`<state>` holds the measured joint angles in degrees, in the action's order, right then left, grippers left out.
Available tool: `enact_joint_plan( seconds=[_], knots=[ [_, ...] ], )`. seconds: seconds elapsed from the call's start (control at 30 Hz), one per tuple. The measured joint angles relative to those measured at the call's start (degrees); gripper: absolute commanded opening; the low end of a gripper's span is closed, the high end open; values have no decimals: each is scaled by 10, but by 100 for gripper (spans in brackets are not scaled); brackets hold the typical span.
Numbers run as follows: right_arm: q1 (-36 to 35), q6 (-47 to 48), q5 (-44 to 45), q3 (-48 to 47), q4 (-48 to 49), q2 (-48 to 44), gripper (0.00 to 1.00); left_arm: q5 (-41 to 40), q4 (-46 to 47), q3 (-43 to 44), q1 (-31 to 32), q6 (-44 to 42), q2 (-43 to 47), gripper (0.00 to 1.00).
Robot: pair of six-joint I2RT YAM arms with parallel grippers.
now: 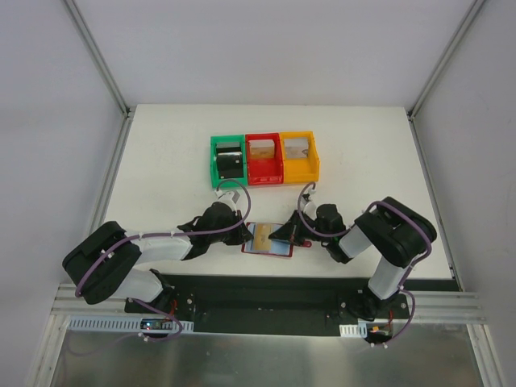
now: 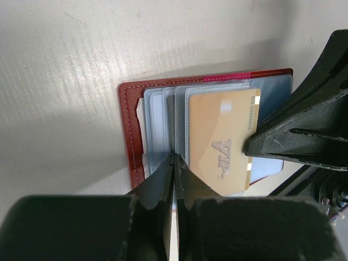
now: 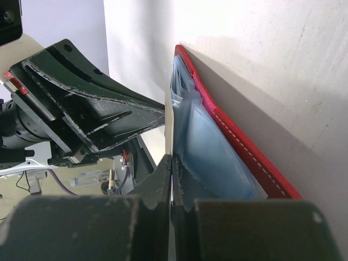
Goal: Take the credit cards out of the card holder
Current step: Remove the credit card from the card holder.
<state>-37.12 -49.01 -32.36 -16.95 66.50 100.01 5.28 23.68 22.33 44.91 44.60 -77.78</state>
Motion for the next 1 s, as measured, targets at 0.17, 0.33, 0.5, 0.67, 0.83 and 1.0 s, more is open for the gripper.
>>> enact_joint_plan(
  seconds=[0.17, 0.33, 0.5, 0.67, 0.83, 1.0],
  knots=[
    [5, 1, -1, 6, -4, -8, 2, 0, 0, 0, 0, 0, 0, 0],
    [11, 3, -5, 14, -4, -15, 4, 0, -2, 0, -4, 0, 0, 0],
    [14, 6, -9, 19, -5, -21, 2, 0, -3, 0, -4, 0, 0, 0],
    [16, 9, -11, 19, -6, -23, 1, 0, -2, -1, -4, 0, 1, 0],
    [32, 14, -18, 33, -9, -38, 1, 0, -5, -4, -8, 1, 6, 0],
    [50, 38, -28, 45, -54, -83, 1, 0, -11, -7, -8, 2, 13, 0]
  ],
)
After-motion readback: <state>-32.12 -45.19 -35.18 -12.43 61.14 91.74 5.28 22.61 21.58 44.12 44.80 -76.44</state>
